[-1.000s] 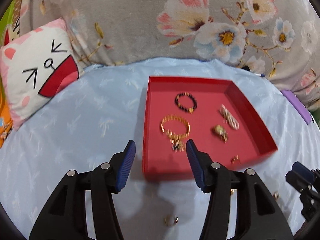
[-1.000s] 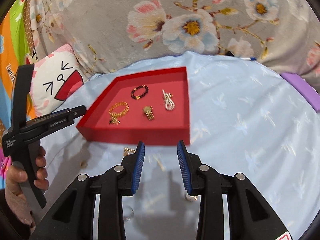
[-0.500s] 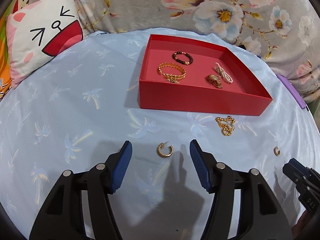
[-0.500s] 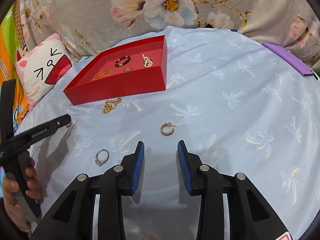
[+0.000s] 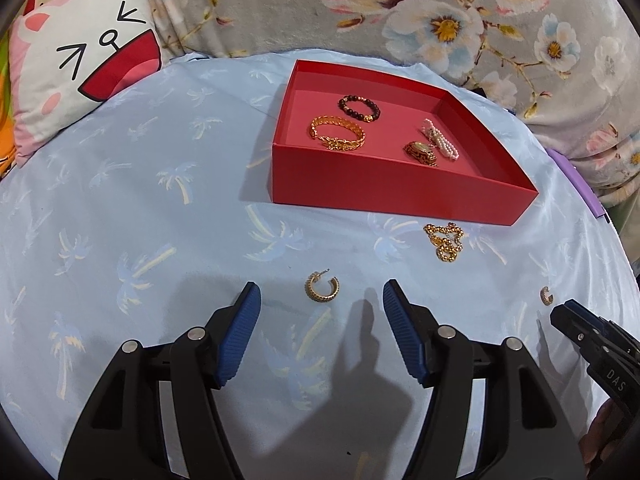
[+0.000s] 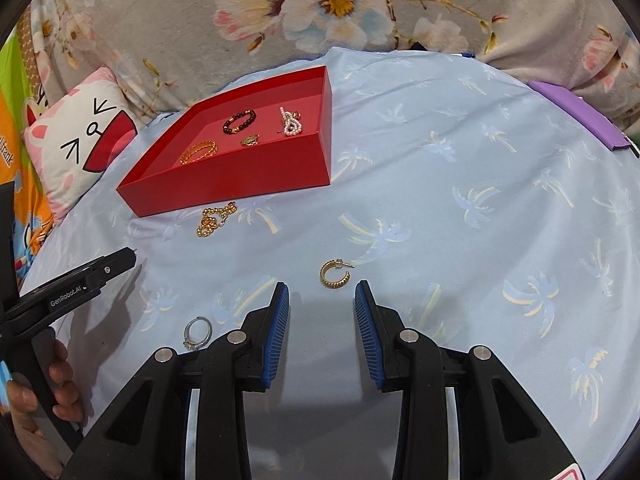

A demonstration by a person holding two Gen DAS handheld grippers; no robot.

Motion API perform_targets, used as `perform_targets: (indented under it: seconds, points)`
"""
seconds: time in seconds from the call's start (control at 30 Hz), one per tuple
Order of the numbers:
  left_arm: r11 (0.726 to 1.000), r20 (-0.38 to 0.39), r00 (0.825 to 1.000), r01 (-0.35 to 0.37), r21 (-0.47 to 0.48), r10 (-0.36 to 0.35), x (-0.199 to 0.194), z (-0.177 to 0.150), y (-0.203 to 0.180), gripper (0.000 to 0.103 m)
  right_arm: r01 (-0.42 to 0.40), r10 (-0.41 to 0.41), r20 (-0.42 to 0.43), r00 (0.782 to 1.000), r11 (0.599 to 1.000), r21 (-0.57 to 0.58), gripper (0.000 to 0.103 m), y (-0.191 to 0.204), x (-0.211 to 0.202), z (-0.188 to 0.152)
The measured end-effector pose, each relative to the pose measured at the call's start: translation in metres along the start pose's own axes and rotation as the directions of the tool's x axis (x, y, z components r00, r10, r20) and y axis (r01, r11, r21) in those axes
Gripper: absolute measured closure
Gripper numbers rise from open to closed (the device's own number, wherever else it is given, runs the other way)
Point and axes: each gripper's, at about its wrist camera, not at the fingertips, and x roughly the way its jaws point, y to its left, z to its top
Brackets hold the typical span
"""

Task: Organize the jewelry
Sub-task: 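Withdraw both open tools from the red box toward the remaining jewelry, then grasp the silver stone ring with the left tool while the right tool grasps the gold chain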

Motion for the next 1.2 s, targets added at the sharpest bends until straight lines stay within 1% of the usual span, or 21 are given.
perform_targets:
  seconds: [0.17,0.37,0.5,0.57,0.6,0.67,0.7,0.8,0.83,0.9,1.0,1.07,1.1,1.17,1.2]
  points:
    - [1.000,-0.006,1.000,0.007,-0.008,-0.007,0.000,-0.001,0.003,0.042,-0.005,0.005,0.006,1.000,1.000,0.003,0.069,-0.001,-0.002,0.000]
    - [0.998,0.011,1.000,0.013,0.058,-0.014,-0.013,-0.013,-0.015,0.042,-0.002,0.002,0.014,1.000,1.000,0.016,0.069,-0.004,-0.005,-0.002]
    - [0.994,-0.013,0.996,0.094,0.060,-0.094,-0.023,-0.024,-0.034,0.041,0.018,-0.018,0.018,1.000,1.000,0.022,0.069,-0.010,-0.008,-0.003]
    - [0.987,-0.038,0.989,0.143,0.074,-0.141,-0.024,-0.031,-0.051,0.041,0.023,-0.024,0.022,0.999,0.999,0.028,0.069,-0.014,-0.011,-0.004]
    - [0.985,-0.047,0.987,0.154,0.083,-0.150,-0.024,-0.034,-0.059,0.041,0.026,-0.027,0.025,0.999,0.999,0.030,0.069,-0.015,-0.013,-0.005]
    - [0.980,-0.060,0.987,0.158,0.120,-0.152,-0.022,-0.040,-0.077,0.041,0.030,-0.031,0.028,0.999,0.999,0.037,0.069,-0.018,-0.016,-0.005]
    - [0.978,-0.067,0.989,0.142,0.155,-0.133,-0.020,-0.043,-0.088,0.041,0.028,-0.029,0.029,0.999,0.999,0.039,0.069,-0.020,-0.018,-0.005]
    - [0.972,-0.064,0.994,0.101,0.211,-0.090,-0.017,-0.048,-0.105,0.042,0.025,-0.027,0.036,0.999,0.999,0.039,0.069,-0.022,-0.022,-0.005]
    - [0.970,-0.067,0.993,0.107,0.218,-0.094,-0.017,-0.049,-0.107,0.042,0.024,-0.025,0.038,0.999,0.999,0.040,0.069,-0.022,-0.022,-0.005]
    - [0.969,-0.063,0.995,0.088,0.232,-0.075,-0.016,-0.049,-0.111,0.048,0.019,-0.021,0.040,0.999,0.999,0.044,0.069,-0.024,-0.023,-0.005]
    - [0.966,-0.053,0.997,0.061,0.250,-0.049,-0.015,-0.049,-0.113,0.064,0.016,-0.018,0.032,0.999,0.999,0.043,0.069,-0.024,-0.021,-0.004]
    - [0.967,-0.050,0.998,0.056,0.247,-0.045,-0.014,-0.046,-0.111,0.077,0.014,-0.015,0.026,1.000,0.999,0.040,0.069,-0.022,-0.019,-0.005]
    - [0.968,-0.049,0.998,0.057,0.243,-0.046,-0.015,-0.046,-0.109,0.081,0.011,-0.012,0.025,1.000,0.999,0.038,0.069,-0.021,-0.019,-0.005]
    - [0.970,-0.053,0.996,0.076,0.232,-0.066,-0.015,-0.044,-0.104,0.081,0.008,-0.009,0.023,1.000,0.999,0.031,0.069,-0.018,-0.018,-0.004]
    - [0.969,-0.051,0.997,0.074,0.235,-0.064,-0.015,-0.044,-0.104,0.081,0.008,-0.008,0.023,1.000,1.000,0.027,0.069,-0.016,-0.017,-0.004]
